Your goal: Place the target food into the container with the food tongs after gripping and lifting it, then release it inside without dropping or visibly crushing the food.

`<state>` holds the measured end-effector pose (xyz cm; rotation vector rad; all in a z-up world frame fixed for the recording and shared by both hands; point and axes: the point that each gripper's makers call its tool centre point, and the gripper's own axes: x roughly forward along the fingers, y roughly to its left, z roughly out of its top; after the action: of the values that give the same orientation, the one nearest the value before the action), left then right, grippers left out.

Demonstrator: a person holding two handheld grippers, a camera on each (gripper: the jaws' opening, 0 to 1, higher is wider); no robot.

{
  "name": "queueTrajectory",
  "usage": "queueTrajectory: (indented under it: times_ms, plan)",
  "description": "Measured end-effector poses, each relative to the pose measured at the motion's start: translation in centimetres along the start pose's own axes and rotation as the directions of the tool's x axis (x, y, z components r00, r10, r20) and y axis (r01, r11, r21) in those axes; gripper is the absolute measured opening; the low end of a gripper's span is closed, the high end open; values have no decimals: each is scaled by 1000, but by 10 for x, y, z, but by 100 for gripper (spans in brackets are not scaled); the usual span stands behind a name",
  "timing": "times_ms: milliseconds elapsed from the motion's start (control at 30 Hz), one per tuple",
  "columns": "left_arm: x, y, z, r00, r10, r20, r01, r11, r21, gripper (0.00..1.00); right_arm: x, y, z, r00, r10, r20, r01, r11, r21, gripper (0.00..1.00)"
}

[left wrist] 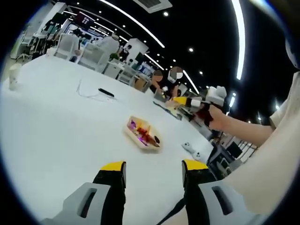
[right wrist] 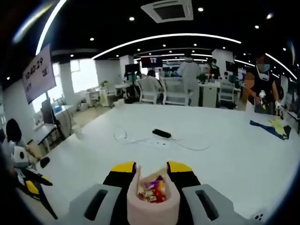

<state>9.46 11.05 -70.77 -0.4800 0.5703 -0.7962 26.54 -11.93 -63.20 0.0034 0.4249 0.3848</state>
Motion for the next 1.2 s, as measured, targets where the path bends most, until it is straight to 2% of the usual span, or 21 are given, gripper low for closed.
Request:
queueTrajectory:
  times_ms: [233, 400, 433, 467, 567, 633, 667, 800, 833, 933, 967, 1000, 1033, 1100, 1167, 1200]
  plan:
    - [3, -9, 15, 999, -36, -17, 37, 998, 51, 48, -18, 36, 15, 989, 142, 50, -142, 990, -17, 25]
    - [3, -20, 26, 998, -65, -27, 67, 994, 90, 49, -32, 70, 20, 959, 275, 64, -273, 962, -30, 25]
    - [3, -24, 30, 997, -77, -30, 80, 991, 104, 49, -37, 82, 22, 944, 323, 67, -322, 946, -32, 25]
    - [3, -27, 33, 996, -85, -33, 88, 990, 113, 49, -40, 89, 24, 935, 346, 70, -344, 938, -42, 25]
    - [3, -32, 36, 994, -98, -40, 103, 986, 133, 48, -47, 101, 28, 916, 393, 75, -390, 919, -57, 25]
    - [4, -36, 39, 994, -104, -43, 109, 983, 149, 48, -52, 111, 32, 895, 438, 89, -435, 899, -49, 25]
    - [4, -37, 40, 993, -106, -44, 112, 982, 153, 48, -54, 113, 33, 891, 445, 92, -442, 896, -50, 25]
    - [8, -51, 47, 991, -125, -39, 130, 976, 177, 49, -67, 125, 39, 845, 521, 117, -519, 853, -54, 26]
    - [9, -59, 52, 988, -154, -20, 155, 972, 179, 50, -71, 129, 39, 831, 543, 118, -541, 839, -53, 26]
    - [11, -72, 56, 984, -177, -6, 175, 969, 174, 50, -80, 133, 41, 803, 582, 130, -581, 813, -48, 26]
    - [13, -78, 59, 982, -188, -1, 185, 966, 182, 50, -85, 136, 43, 784, 605, 137, -606, 794, -44, 26]
    - [13, -81, 59, 982, -191, -2, 188, 965, 185, 49, -87, 136, 43, 780, 610, 140, -611, 790, -44, 26]
    - [16, -89, 61, 980, -200, -9, 198, 960, 199, 49, -95, 138, 45, 758, 635, 150, -637, 770, -43, 26]
    - [19, -96, 62, 978, -210, -16, 208, 954, 215, 48, -100, 139, 46, 743, 651, 157, -653, 756, -43, 26]
    - [24, -108, 67, 974, -226, -26, 225, 945, 238, 48, -112, 139, 48, 714, 678, 172, -682, 730, -43, 26]
    - [24, -110, 67, 974, -227, -26, 226, 944, 240, 48, -114, 138, 48, 711, 681, 174, -685, 727, -43, 26]
